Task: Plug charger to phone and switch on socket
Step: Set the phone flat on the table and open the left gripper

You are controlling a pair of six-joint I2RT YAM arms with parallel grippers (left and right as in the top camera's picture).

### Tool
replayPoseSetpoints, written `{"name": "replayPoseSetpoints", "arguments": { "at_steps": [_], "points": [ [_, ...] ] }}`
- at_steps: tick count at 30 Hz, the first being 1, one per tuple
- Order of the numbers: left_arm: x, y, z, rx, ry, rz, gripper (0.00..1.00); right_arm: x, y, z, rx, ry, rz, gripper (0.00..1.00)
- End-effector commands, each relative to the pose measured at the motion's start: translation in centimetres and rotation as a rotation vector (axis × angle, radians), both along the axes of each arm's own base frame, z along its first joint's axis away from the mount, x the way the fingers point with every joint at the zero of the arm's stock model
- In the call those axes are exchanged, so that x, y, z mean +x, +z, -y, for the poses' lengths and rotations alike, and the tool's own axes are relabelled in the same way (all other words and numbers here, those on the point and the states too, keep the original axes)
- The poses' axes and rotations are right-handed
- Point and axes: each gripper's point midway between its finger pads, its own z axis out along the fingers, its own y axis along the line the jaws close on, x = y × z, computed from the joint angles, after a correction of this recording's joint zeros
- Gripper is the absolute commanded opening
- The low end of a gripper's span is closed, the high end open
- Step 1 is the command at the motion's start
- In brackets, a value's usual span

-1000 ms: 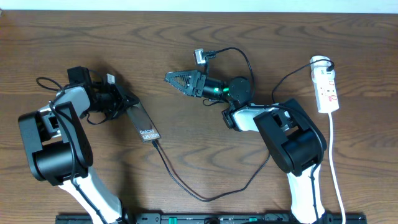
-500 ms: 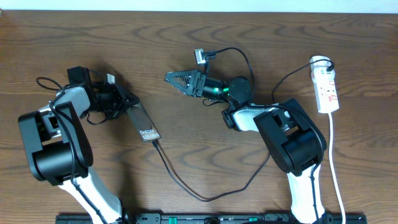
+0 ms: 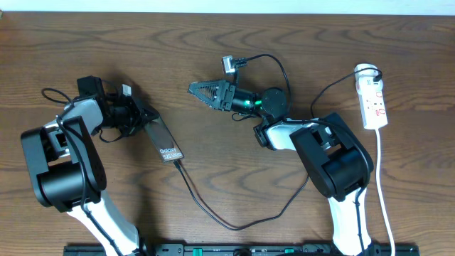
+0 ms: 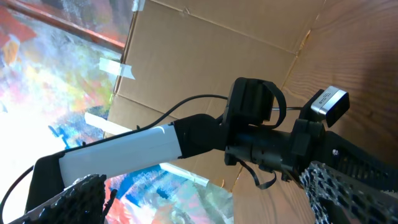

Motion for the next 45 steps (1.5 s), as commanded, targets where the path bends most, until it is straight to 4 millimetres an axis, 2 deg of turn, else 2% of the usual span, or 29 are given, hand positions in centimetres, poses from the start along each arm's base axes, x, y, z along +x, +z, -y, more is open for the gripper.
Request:
{"name": "replayPoseSetpoints", "arguments": {
  "at_steps": [1, 42, 44, 45],
  "points": [
    [-1.41, -1.43, -0.01, 0.030, -0.006, -0.051, 0.07, 0.21, 0.32, 0.04, 0.006, -0.001, 0.011, 0.99],
    [-1.42, -1.43, -0.01, 0.030, -0.007, -0.051, 0.09, 0.20, 0.31, 0.04, 0.005, 0.000, 0.011, 0.99],
    [-1.42, -1.43, -0.01, 0.029, -0.006, -0.051, 0.10, 0.20, 0.31, 0.04, 0.005, 0.000, 0.011, 0.99],
    [-1.42, -1.43, -0.01, 0.029, -0.006, -0.051, 0.15, 0.20, 0.31, 0.04, 0.005, 0.000, 0.011, 0.99]
  ]
}}
